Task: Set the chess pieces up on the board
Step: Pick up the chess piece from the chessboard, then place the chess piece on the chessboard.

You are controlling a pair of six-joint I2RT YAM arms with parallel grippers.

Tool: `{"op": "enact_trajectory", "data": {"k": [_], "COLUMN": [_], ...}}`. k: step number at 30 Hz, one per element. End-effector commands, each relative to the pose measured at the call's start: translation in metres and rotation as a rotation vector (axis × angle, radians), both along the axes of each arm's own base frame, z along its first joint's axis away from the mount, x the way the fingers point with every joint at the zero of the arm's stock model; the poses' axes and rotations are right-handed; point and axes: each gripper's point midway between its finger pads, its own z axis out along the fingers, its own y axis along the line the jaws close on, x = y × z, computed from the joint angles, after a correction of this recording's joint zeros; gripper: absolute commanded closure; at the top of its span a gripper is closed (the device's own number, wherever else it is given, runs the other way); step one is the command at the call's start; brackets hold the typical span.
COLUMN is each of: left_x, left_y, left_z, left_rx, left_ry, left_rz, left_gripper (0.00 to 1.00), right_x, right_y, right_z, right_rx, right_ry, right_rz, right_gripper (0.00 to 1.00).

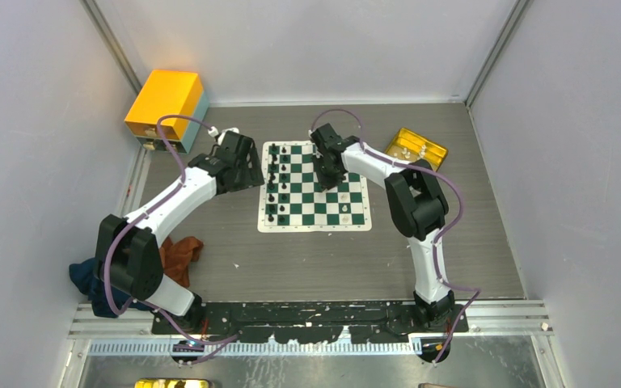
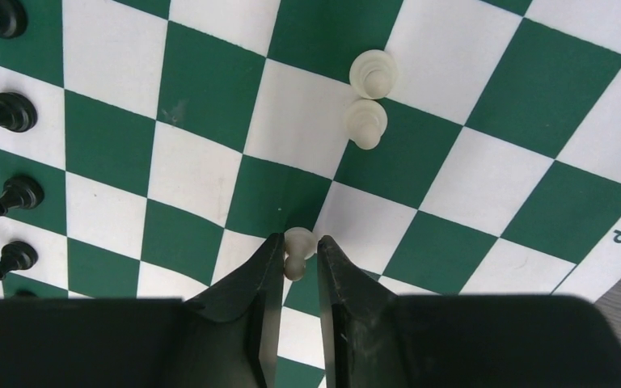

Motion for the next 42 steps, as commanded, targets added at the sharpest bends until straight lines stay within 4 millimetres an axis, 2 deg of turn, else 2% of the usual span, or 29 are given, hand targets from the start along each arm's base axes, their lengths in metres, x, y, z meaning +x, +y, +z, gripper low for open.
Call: {"op": "enact_trajectory", "data": {"k": [1,7,14,27,34,42], "left_x": [0.012,0.013,0.014,0.012,0.01,0.011], "left_y": [-0.002,-0.003,-0.004,-0.002,-0.002,-0.002], "left_z": [0.012,0.011,0.013,0.016,0.016,0.016], "left_rx": [-0.019,-0.024,-0.031,-0.031,-0.029,-0.029], "left_ry": [-0.052,-0.051,-0.055,-0.059,-0.059,-0.058], "left_rz": [-0.009,-0.01,-0.012,-0.009,-0.01,-0.015], "left_gripper": [0.16,0.16,0.16,0.16,0.16,0.16], "right_x": [0.01,0.01,0.012,0.02,0.02,0.021], "right_y": [0.012,0.012,0.006,-0.026,-0.044,-0.051], "right_z": [0.015,0.022,0.044,0.051,0.043,0.036], "right_rx": [0.032,0.042,0.032,-0.005,-0.018,-0.016], "right_ry": [-0.039,-0.059,-0.109,-0.132,-0.109,-0.096], "right_rz": [0.008,0.008,0.003,-0.076,-0.115,-0.133], "right_gripper": [0.75,0.9,0.96,0.97,0.97,0.97]}}
